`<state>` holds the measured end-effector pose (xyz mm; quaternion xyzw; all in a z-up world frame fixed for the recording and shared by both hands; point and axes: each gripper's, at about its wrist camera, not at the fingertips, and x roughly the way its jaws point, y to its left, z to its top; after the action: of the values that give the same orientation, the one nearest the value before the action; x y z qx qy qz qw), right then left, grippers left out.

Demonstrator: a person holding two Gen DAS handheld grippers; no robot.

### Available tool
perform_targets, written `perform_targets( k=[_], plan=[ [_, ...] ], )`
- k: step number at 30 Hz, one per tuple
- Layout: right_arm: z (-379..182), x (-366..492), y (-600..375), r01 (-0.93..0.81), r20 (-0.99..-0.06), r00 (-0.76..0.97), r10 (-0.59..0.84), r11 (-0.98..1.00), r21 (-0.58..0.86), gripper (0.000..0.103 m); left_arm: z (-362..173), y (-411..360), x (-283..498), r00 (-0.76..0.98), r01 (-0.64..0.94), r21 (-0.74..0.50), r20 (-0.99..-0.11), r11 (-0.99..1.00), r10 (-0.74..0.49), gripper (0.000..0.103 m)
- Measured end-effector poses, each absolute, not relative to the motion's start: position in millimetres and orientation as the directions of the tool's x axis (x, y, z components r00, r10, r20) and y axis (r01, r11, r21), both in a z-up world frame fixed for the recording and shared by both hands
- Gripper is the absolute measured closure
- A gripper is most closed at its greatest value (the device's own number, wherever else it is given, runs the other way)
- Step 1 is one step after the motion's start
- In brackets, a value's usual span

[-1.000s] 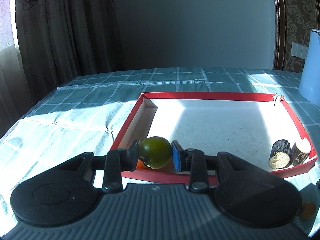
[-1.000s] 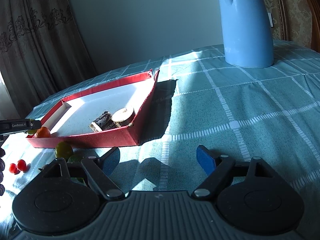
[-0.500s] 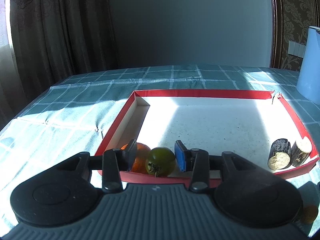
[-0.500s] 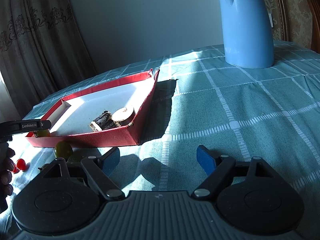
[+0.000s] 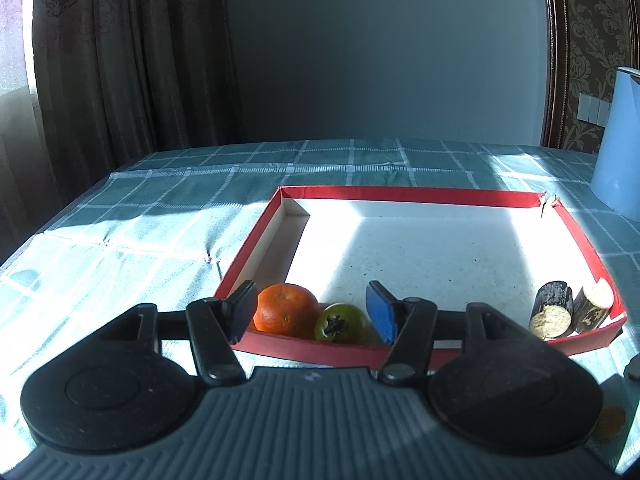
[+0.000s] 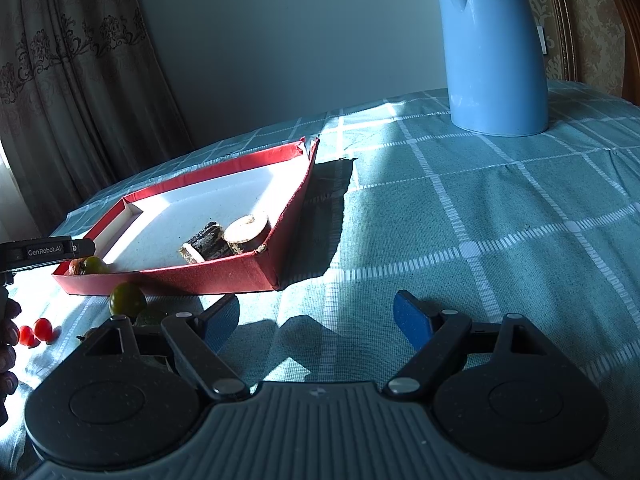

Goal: Organize fruits
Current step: 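Reach the right tool to the green cucumber chunk and close on it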

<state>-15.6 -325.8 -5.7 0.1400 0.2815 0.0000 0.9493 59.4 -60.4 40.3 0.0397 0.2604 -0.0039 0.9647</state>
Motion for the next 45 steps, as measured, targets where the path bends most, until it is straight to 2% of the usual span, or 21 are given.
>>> perform_targets(
  k=[1, 3, 5, 6, 8, 15, 19, 22, 25, 28, 34, 41, 42, 45],
  plan=[
    [-6, -16, -326, 0.079, -0.534, 0.842, 0.079, 0.961, 0.266, 0.019, 42, -56, 53, 0.871, 0.027, 0.074, -0.492, 0.997, 0.013, 0.03],
    [-6, -16, -326, 0.079, -0.534, 0.841, 0.079, 0.961, 0.266, 0.018, 45, -48, 40, 0.883, 0.021, 0.08, -0.47, 0.997, 0.019, 0.025],
    [-6, -15, -325, 0.077, -0.535, 0.841, 0.08, 0.961, 0.265, 0.018, 48, -36, 26, 0.892, 0.022, 0.082, -0.451, 0.996, 0.017, 0.017],
    [-6, -15, -325, 0.077, -0.535, 0.841, 0.08, 0.961, 0.265, 0.018, 49, -27, 17, 0.901, 0.012, 0.081, -0.433, 0.997, 0.024, 0.007],
    [-6, -15, -325, 0.077, -0.536, 0.84, 0.08, 0.962, 0.263, 0.018, 50, -9, 3, 0.912, -0.019, 0.077, -0.408, 0.997, 0.049, 0.0],
    [-4, -19, -327, 0.068, -0.514, 0.853, 0.089, 0.958, 0.278, 0.017, 33, 53, -17, 0.909, -0.13, 0.093, -0.387, 0.987, 0.156, 0.0],
    [4, -34, -322, -0.043, -0.399, 0.902, 0.167, 0.953, 0.301, 0.017, 23, 82, -12, 0.887, -0.196, 0.032, -0.421, 0.98, 0.191, 0.0],
    [9, -36, -304, -0.142, -0.382, 0.897, 0.222, 0.964, 0.226, 0.017, 22, 93, -10, 0.88, -0.186, -0.027, -0.448, 0.982, 0.154, 0.0],
    [13, -37, -280, -0.249, -0.384, 0.88, 0.28, 0.96, 0.13, 0.017, 21, 91, -10, 0.878, -0.182, -0.014, -0.453, 0.983, 0.156, 0.0],
    [14, -36, -264, -0.315, -0.397, 0.861, 0.316, 0.946, 0.071, 0.031, 20, 89, -9, 0.879, -0.154, -0.012, -0.459, 0.988, 0.131, 0.0],
    [10, -24, -238, -0.359, -0.466, 0.829, 0.31, 0.933, -0.016, 0.046, 19, 88, -7, 0.873, -0.15, -0.023, -0.472, 0.988, 0.122, 0.0],
    [4, -11, -230, -0.356, -0.506, 0.813, 0.288, 0.934, -0.04, 0.047, 18, 89, -5, 0.873, -0.148, -0.027, -0.473, 0.989, 0.118, 0.0],
    [4, -10, -229, -0.358, -0.51, 0.81, 0.29, 0.933, -0.039, 0.049, 18, 90, -5, 0.872, -0.149, -0.026, -0.474, 0.989, 0.119, 0.0],
    [1, -4, -227, -0.36, -0.54, 0.792, 0.284, 0.932, -0.038, 0.064, 18, 90, -4, 0.87, -0.151, -0.026, -0.478, 0.988, 0.12, 0.0]
  ],
)
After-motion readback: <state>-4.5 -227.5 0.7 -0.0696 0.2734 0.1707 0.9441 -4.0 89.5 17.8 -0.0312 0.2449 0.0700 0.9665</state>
